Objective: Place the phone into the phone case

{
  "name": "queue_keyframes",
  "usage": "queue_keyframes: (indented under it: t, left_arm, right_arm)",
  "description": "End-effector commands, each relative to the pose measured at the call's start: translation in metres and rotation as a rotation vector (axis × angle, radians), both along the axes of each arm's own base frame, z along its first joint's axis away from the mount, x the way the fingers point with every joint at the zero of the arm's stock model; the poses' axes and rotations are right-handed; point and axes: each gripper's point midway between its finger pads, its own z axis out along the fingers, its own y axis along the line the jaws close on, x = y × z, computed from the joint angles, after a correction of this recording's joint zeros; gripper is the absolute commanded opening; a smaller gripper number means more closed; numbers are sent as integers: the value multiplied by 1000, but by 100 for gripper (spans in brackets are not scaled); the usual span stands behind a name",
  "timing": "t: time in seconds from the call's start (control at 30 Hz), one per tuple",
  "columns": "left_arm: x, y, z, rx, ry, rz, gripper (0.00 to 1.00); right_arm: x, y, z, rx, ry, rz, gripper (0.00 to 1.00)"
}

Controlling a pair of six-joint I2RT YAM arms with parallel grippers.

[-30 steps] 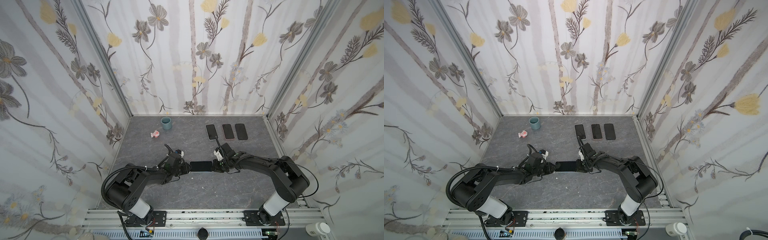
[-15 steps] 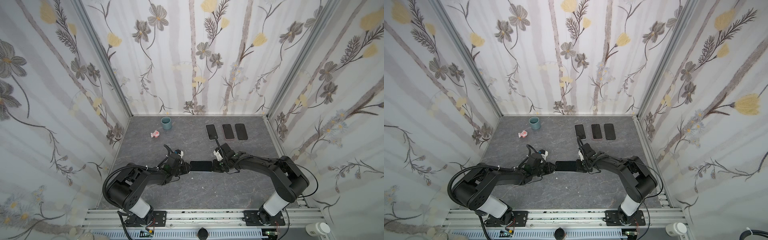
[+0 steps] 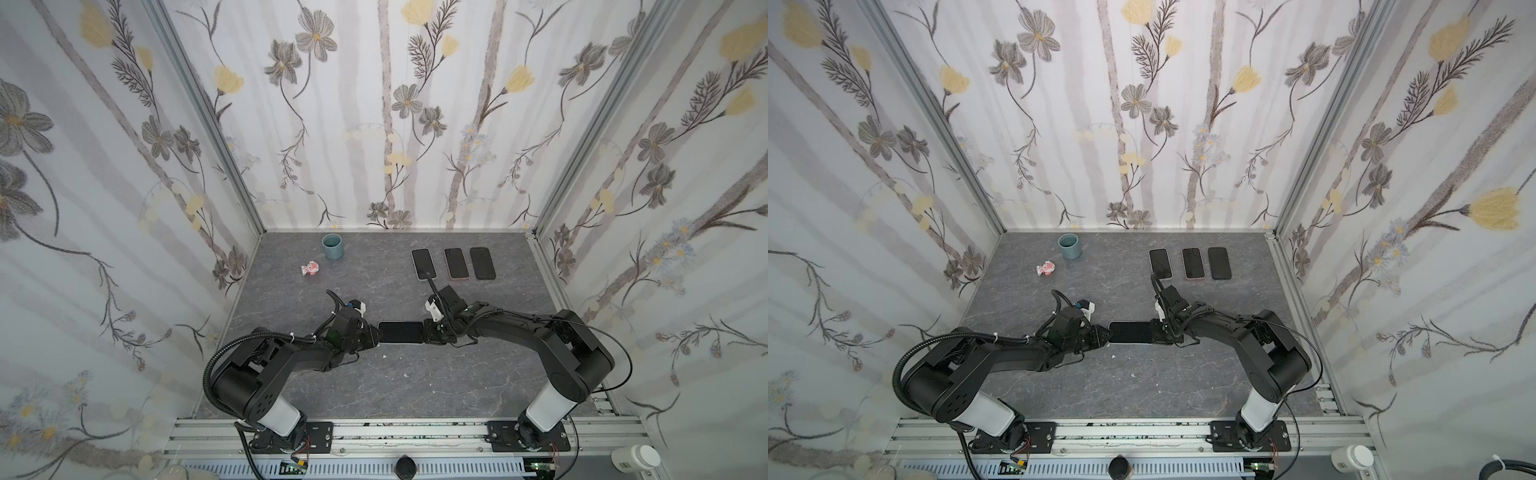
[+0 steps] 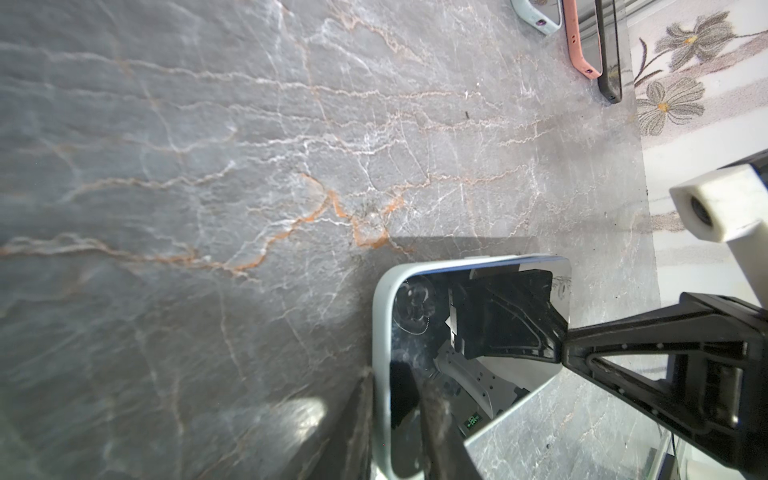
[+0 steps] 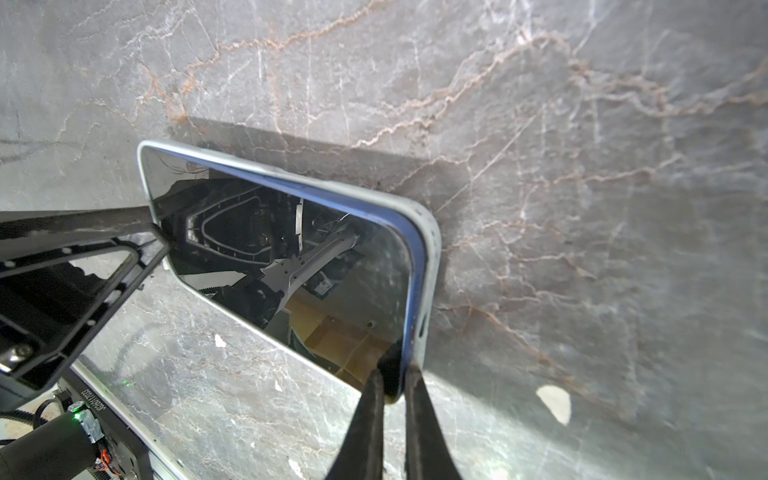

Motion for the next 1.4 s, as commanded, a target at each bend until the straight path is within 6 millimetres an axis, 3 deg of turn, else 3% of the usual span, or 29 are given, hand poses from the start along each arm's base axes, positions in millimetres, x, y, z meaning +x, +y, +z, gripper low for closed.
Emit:
queue_keyframes:
  t: [0.0,0.3,0.57,0.73,0.93,1.37]
  left_arm:
    - [-16,7,-14,38,87,-7,24]
    - [-13,9,-9,51,62,1,24]
    - [-15,9,-10,50,73,1,24]
    - [-4,7,15,50,10,2,24]
    - [19,10,50,72,-100,28,26]
    - [48,19,70,101,-139,60,28]
  right_arm:
    - [-12,-23,-14,-147,34,-1,14]
    - [4,-22,12,-155,-52,-18,21]
    - [6,-15,8,-147,-52,4,21]
    - [19,-2,27,-105,-93,3,21]
    - [33,-6,50,-124,-172,-8,22]
    - [64,11,84,-89,-311,61,26]
